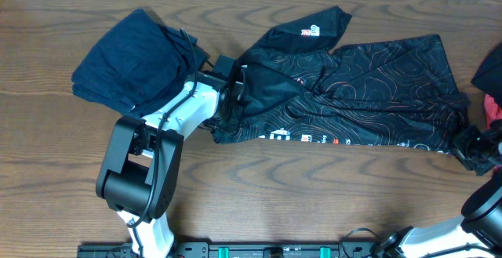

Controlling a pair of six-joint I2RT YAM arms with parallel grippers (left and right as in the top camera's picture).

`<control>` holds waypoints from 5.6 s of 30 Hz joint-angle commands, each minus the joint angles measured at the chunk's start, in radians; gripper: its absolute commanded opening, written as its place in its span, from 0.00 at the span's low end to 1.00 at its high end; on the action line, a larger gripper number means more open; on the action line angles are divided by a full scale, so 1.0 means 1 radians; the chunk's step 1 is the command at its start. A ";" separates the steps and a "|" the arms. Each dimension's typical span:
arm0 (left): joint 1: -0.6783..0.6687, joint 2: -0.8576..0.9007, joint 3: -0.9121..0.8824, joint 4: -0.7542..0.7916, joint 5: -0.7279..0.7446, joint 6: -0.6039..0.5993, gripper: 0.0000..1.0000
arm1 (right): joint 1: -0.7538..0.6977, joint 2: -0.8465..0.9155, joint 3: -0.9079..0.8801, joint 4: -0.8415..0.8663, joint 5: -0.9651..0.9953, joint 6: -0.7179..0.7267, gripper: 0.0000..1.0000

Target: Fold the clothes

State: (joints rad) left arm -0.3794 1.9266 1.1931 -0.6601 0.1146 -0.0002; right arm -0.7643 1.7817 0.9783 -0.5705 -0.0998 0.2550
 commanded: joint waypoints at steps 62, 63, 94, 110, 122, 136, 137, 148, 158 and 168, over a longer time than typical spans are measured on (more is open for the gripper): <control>0.106 0.041 0.002 -0.009 -0.006 -0.002 0.06 | -0.029 -0.010 0.073 -0.255 0.167 -0.001 0.19; 0.106 0.041 0.002 -0.009 -0.006 -0.002 0.06 | -0.029 -0.010 0.073 -0.250 0.168 -0.001 0.19; 0.106 0.041 0.002 -0.012 -0.007 -0.001 0.06 | -0.049 -0.010 0.307 -0.233 0.240 -0.113 0.01; 0.106 0.041 0.002 -0.011 -0.007 -0.001 0.06 | -0.034 -0.010 0.159 -0.305 0.177 -0.051 0.36; 0.106 0.041 0.002 -0.009 -0.007 -0.002 0.06 | -0.034 -0.010 0.008 -0.174 0.113 -0.005 0.31; 0.106 0.041 0.002 -0.009 -0.006 -0.001 0.06 | -0.036 -0.010 0.008 -0.105 -0.043 -0.062 0.28; 0.106 0.041 0.002 -0.009 -0.007 -0.001 0.06 | -0.036 -0.010 0.008 -0.099 -0.043 -0.062 0.30; 0.106 0.041 0.002 -0.010 -0.006 -0.002 0.06 | -0.048 -0.010 0.010 -0.038 -0.047 -0.061 0.01; 0.106 0.041 0.002 -0.017 -0.006 -0.001 0.06 | -0.068 -0.011 0.233 -0.184 0.096 -0.062 0.01; 0.106 0.041 0.002 -0.015 -0.006 -0.001 0.06 | -0.067 -0.010 0.217 -0.280 0.088 -0.061 0.31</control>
State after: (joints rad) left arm -0.2775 1.9282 1.1938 -0.6731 0.1097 -0.0002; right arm -0.8219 1.7771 1.2304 -0.8436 -0.0257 0.1974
